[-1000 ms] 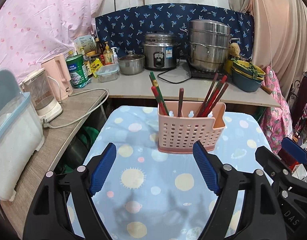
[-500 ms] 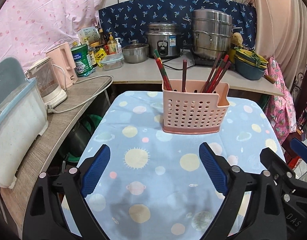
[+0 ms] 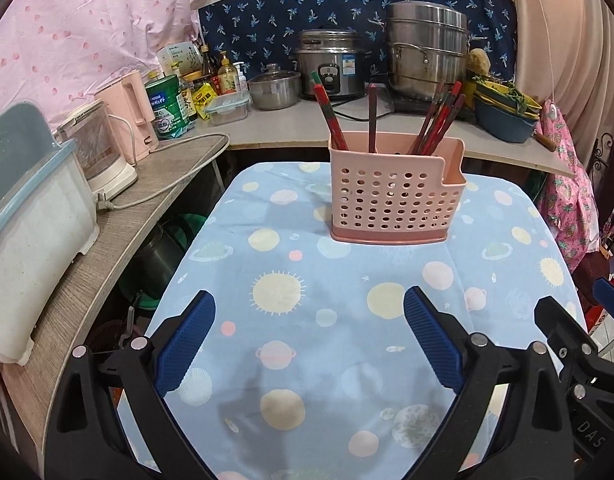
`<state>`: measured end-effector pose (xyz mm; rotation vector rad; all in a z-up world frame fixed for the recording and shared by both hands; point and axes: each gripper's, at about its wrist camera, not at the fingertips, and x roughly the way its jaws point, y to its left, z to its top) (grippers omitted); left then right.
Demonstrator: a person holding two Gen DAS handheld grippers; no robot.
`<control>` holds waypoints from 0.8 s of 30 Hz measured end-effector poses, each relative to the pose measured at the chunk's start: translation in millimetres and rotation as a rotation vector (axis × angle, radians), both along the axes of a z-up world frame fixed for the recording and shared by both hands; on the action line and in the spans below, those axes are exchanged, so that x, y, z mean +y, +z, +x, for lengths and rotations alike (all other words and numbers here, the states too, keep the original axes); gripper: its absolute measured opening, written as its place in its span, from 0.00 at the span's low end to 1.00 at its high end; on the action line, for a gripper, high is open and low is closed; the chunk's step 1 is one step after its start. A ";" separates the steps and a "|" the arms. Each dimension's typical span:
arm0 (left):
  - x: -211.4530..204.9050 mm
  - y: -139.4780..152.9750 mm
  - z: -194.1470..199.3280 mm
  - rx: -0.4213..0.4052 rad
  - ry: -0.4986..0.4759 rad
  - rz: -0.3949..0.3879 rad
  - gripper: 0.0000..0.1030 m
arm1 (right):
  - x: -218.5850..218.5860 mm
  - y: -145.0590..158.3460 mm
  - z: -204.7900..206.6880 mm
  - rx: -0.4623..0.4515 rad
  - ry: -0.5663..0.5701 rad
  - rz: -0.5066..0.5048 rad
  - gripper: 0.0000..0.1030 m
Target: Organize utensils
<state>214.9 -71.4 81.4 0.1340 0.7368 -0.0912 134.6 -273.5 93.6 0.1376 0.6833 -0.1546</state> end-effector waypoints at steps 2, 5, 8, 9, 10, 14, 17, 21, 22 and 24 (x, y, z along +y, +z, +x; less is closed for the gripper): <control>0.6 -2.2 0.0 0.004 0.003 0.001 0.89 | 0.0 -3.2 -1.1 0.009 -0.002 0.004 0.84; 1.2 -5.4 -0.5 0.005 0.006 0.011 0.91 | -1.4 -8.5 -2.5 0.015 -0.003 0.011 0.85; 1.3 -8.7 0.0 0.010 0.007 0.017 0.91 | -1.7 -12.5 -3.0 0.024 -0.002 0.015 0.94; 1.6 -9.7 -0.1 0.012 0.007 0.018 0.91 | -1.7 -13.3 -2.7 0.025 -0.002 0.015 0.94; 1.6 -10.7 0.1 0.014 0.007 0.019 0.91 | -1.9 -14.1 -2.7 0.026 -0.002 0.014 0.94; 1.2 -14.2 1.0 0.021 0.008 0.022 0.91 | 0.1 -16.9 -2.8 0.028 -0.006 0.002 0.94; 1.6 -16.9 1.8 0.029 0.012 0.022 0.92 | 0.5 -18.8 -2.1 0.031 -0.006 -0.001 0.94; 1.7 -20.2 2.9 0.036 0.015 0.021 0.92 | 1.5 -21.5 -0.9 0.038 -0.004 -0.003 0.94; 1.7 -20.4 3.2 0.037 0.015 0.022 0.92 | 1.9 -22.3 -0.6 0.040 -0.004 -0.003 0.94; 1.4 -21.1 3.8 0.036 0.016 0.025 0.92 | 2.6 -23.8 0.3 0.044 -0.005 -0.003 0.94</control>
